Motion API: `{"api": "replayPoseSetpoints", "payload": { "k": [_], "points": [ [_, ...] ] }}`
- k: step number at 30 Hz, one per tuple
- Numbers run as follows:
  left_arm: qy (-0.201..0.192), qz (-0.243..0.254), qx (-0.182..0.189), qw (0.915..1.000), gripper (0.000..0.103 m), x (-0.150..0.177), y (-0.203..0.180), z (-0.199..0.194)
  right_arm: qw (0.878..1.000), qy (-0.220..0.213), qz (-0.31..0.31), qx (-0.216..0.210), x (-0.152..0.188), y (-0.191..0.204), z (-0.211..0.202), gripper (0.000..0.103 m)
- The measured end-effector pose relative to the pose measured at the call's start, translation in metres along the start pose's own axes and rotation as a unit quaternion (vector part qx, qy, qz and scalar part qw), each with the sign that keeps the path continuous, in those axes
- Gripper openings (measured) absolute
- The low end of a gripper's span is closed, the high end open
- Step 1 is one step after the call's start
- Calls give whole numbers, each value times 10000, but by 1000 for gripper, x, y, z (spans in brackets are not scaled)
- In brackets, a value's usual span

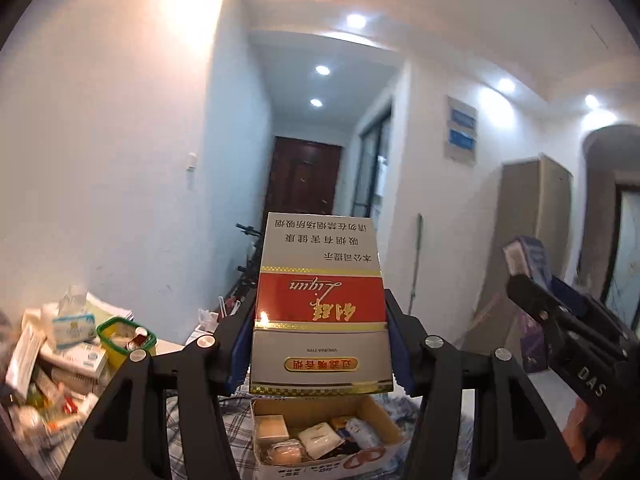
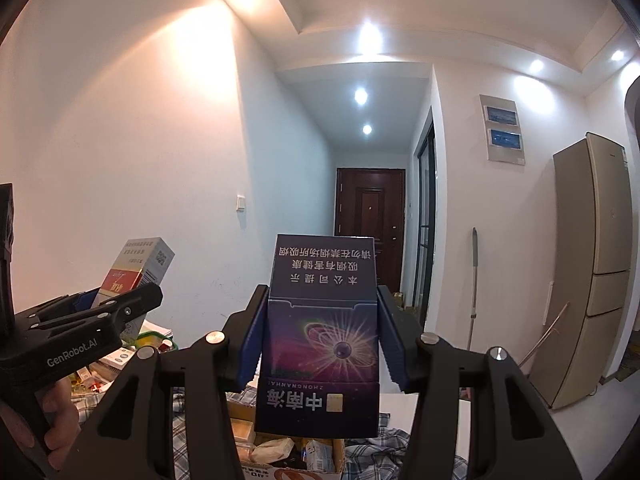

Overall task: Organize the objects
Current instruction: 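Lower the Liqun pack into the box with the left gripper while the right gripper holds the purple pack above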

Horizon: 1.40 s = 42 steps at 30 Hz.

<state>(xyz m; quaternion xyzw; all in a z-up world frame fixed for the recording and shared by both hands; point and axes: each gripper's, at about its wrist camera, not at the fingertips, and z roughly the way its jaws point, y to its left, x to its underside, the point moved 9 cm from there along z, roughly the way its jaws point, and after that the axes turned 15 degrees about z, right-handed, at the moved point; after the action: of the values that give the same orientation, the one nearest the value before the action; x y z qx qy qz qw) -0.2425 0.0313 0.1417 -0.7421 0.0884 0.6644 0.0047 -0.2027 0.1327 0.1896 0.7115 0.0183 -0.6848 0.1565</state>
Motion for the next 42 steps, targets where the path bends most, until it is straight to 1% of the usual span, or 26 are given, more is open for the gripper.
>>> {"api": "replayPoseSetpoints", "payload": {
  "k": [3, 5, 11, 14, 19, 24, 27, 29, 33, 38, 42],
  "points": [
    [67, -141, -50, 9999, 59, 3, 7, 3, 9995, 293, -3, -156, 13, 8, 9, 50],
    [104, -103, -21, 9999, 59, 4, 8, 4, 9991, 384, 63, -184, 21, 10, 13, 50],
    [90, -65, -28, 9999, 59, 2, 5, 3, 9994, 331, 60, -60, 23, 9, 8, 50],
    [64, 16, -112, 9999, 59, -1, 3, 5, 9996, 266, 25, 2, 22, 4, 8, 50],
    [185, 83, -100, 9997, 59, 6, 1, 15, 9993, 345, -57, 108, 27, 2, 15, 50],
    [563, 125, 26, 9983, 59, 24, -6, 43, 9985, 496, -33, 245, 36, -3, 27, 50],
    [762, -37, -99, 9970, 59, 37, -2, 63, 9973, 601, -9, 427, 41, -10, 37, 50],
    [961, -3, -62, 9954, 59, 48, -3, 80, 9963, 682, 32, 514, 44, -17, 45, 50],
    [1419, 143, 10, 9898, 59, 76, -8, 113, 9931, 950, 145, 672, 57, -30, 62, 50],
    [1876, -184, 66, 9821, 59, 115, -3, 146, 9874, 1257, 109, 955, 75, -49, 81, 50],
    [2104, -90, 103, 9775, 59, 133, -5, 162, 9852, 1428, 174, 929, 83, -53, 88, 50]
  ]
}}
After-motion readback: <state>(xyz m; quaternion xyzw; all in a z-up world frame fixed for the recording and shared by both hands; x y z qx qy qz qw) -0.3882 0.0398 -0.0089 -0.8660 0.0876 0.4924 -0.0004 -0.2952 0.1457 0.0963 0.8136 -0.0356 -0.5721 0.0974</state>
